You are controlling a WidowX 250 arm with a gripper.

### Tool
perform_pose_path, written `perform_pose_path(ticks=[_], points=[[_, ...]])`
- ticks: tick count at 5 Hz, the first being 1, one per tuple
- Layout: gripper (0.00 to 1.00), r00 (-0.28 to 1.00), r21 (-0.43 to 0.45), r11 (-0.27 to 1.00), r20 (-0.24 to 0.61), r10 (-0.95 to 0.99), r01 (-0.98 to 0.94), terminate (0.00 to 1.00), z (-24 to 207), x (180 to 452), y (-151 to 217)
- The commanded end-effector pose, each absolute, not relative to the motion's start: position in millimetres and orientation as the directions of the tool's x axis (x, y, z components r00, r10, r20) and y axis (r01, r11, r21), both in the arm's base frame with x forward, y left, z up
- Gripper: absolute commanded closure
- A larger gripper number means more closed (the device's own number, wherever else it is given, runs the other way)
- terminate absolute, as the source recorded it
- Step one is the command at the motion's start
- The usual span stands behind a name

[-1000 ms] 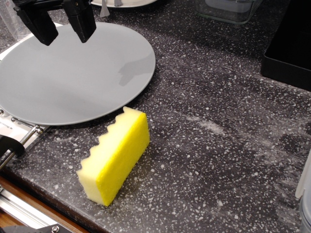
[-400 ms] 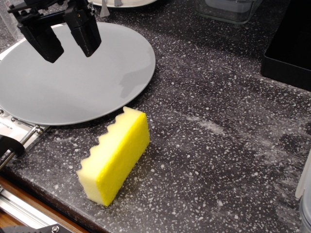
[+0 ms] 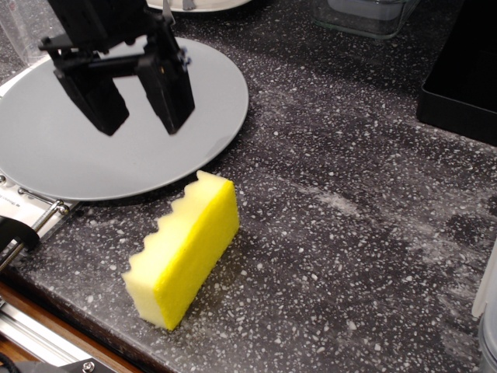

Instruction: Pick up sponge and wipe plate

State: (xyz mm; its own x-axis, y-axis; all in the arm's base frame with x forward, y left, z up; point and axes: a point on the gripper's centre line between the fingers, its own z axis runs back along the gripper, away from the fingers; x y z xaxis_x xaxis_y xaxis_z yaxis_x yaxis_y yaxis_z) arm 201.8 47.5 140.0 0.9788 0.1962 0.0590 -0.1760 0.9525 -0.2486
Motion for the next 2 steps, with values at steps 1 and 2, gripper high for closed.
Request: perform_pose_path(ticks=[1,2], points=[[0.0,0.975,-0.181,0.967,0.103,0.199,-0.178,0.0,105.2,207.1,30.4],[0.0,0.968,-0.202,0.962,0.135,0.213,-0.184,0.0,89.9,204.3,24.3]])
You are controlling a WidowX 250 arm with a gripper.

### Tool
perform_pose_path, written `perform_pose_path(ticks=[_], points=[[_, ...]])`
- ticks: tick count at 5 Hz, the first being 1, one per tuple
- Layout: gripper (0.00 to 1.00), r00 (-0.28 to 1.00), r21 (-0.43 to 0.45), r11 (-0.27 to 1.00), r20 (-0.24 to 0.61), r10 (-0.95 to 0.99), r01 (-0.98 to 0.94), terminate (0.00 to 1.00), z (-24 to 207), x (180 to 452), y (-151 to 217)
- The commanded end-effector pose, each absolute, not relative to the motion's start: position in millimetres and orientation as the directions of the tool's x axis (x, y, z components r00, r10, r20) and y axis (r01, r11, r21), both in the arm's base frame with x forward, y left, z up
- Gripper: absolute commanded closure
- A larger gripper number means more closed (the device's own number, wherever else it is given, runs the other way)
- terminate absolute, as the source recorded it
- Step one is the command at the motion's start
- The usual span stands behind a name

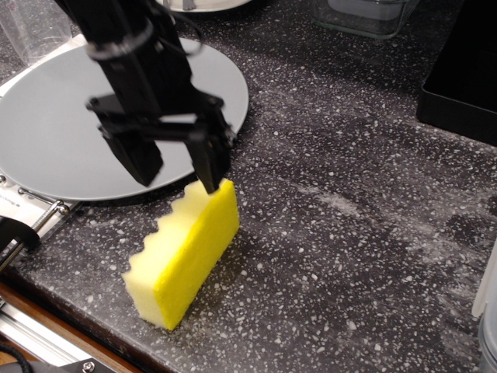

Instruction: Pick up sponge and wipe plate

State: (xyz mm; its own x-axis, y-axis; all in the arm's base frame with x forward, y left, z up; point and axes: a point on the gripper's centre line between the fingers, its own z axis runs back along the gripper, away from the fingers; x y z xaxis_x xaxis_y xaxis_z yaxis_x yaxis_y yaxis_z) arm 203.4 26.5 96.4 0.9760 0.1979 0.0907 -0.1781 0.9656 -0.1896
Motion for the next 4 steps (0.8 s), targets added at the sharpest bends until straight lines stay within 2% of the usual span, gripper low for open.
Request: perform_pose_path(ticks=[1,2,3,4], points=[[0.0,0.966,-0.196,0.963,0.14,0.217,-0.188,0.0,74.6,202.6,13.0],[0.0,0.963,-0.162,0.962,0.124,0.239,-0.218,0.0,63.9,205.7,13.7],[1.0,0.958,-0.133,0.962,0.135,0.255,-0.237,0.0,57.7,204.7,17.9],[1.0,0.952,-0.171,0.95,0.113,0.284,-0.263,0.0,78.5,217.9,30.5]])
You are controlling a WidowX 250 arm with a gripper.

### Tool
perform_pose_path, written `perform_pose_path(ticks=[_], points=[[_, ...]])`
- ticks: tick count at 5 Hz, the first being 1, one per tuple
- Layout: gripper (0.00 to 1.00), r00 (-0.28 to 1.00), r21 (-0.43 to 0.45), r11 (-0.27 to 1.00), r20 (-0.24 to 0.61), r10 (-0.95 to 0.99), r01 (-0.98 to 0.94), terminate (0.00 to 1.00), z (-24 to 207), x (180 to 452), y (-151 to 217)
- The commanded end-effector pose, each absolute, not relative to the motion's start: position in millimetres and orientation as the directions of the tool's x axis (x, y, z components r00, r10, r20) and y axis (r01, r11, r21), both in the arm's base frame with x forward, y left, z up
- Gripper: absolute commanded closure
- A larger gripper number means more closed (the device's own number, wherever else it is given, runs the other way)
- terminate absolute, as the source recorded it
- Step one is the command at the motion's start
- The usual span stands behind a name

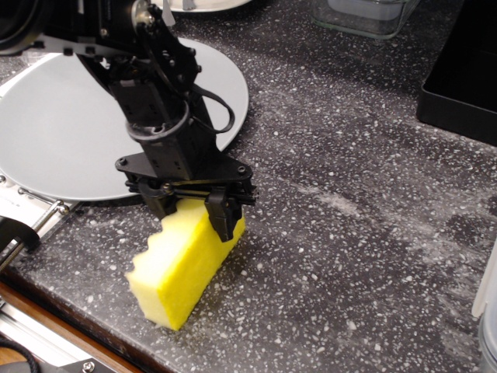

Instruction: Pick up sponge and wipe plate

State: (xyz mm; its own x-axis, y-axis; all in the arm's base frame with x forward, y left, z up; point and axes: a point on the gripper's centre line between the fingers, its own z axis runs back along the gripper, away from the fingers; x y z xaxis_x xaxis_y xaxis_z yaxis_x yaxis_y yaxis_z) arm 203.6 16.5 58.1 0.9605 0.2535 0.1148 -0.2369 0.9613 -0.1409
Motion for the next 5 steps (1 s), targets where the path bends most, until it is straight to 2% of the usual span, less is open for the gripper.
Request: perform_pose_path(ticks=[1,2,3,5], points=[[1.0,0.932,-0.241,0.92,0.115,0.342,-0.308,0.0,106.4,246.0,41.1],[1.0,0.907,-0.271,0.895,0.137,0.399,-0.353,0.0,119.6,278.9,58.0],[1.0,0.876,-0.255,0.88,0.173,0.45,-0.401,0.0,113.2,300.8,84.4],[1.0,0.833,-0.196,0.83,0.089,0.545,-0.522,0.0,101.6,334.1,146.5]])
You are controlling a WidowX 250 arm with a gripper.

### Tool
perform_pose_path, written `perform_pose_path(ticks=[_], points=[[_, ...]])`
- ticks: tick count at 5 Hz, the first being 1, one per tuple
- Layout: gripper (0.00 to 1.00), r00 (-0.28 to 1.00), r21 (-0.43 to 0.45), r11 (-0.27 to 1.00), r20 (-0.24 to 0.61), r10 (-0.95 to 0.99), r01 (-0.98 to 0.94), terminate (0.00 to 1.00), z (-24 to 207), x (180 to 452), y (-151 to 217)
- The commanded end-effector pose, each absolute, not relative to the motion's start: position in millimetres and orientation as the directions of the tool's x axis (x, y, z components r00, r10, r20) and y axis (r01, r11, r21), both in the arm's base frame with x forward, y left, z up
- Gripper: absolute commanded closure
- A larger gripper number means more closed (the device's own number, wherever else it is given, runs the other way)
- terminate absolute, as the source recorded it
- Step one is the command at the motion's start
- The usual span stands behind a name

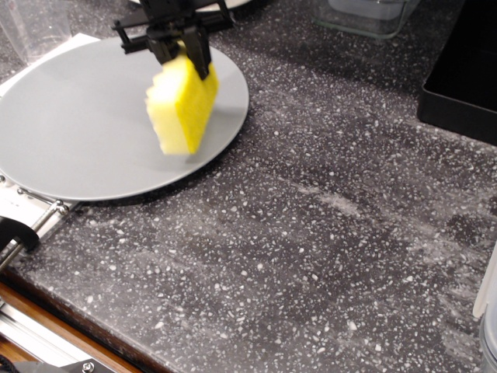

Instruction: Pick up sponge and wipe plate

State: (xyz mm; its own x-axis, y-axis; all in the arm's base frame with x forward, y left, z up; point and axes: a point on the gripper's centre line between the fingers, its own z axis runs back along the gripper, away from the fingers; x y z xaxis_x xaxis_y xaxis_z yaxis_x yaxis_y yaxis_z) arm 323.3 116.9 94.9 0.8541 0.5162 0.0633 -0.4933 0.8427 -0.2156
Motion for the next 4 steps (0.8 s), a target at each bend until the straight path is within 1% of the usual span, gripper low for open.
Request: perform_pose_path(ticks=[1,2,3,4], points=[[1.0,0.827,-0.174,0.832,0.122,0.549,-0.526,0.0,81.1,331.5,158.5],[1.0,0.807,-0.179,0.821,0.16,0.568,-0.542,0.0,71.8,324.3,174.3],[1.0,0.8,-0.178,0.827,0.211,0.562,-0.534,0.0,72.1,309.4,190.9],[1.0,0.796,-0.192,0.825,0.221,0.564,-0.532,0.0,83.0,300.2,216.3]])
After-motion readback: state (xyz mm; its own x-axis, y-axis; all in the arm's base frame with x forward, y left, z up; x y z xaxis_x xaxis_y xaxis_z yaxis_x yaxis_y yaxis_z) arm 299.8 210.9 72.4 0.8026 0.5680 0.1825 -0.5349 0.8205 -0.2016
